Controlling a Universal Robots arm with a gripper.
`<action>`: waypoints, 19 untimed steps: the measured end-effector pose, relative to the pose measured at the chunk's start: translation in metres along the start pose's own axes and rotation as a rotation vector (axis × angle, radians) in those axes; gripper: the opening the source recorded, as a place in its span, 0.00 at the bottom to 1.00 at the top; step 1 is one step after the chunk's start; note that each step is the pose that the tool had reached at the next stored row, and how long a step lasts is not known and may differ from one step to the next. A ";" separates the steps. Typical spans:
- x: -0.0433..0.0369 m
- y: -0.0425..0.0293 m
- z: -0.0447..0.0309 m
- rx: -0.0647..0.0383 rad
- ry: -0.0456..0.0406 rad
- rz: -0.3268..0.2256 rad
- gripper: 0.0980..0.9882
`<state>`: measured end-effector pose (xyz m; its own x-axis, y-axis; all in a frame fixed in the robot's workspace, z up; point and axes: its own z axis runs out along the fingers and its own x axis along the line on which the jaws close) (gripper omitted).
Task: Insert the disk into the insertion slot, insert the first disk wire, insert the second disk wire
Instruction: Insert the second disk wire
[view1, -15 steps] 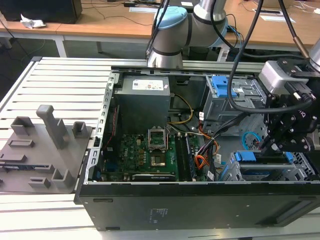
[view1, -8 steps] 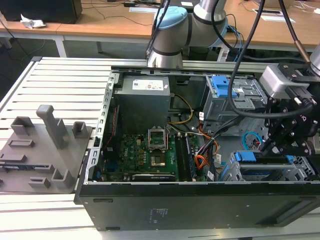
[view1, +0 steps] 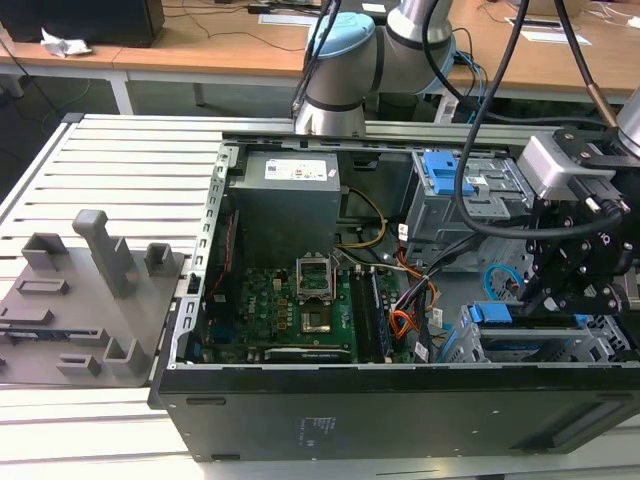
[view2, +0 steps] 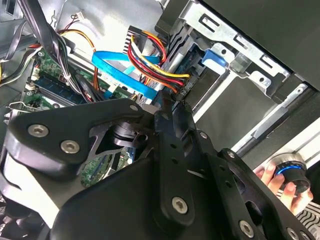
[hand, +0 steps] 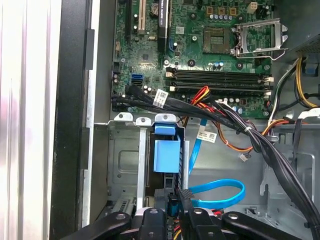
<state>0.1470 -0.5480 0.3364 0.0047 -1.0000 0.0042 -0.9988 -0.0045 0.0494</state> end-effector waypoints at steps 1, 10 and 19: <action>0.0000 0.0000 0.0000 0.000 0.0000 0.000 0.16; 0.0001 0.0011 -0.0227 0.000 0.0005 0.000 0.16; 0.0002 0.0025 -0.0502 0.000 0.0003 0.000 0.16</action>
<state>0.1470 -0.5480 0.3867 0.0047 -1.0000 0.0045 -0.9988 -0.0045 0.0494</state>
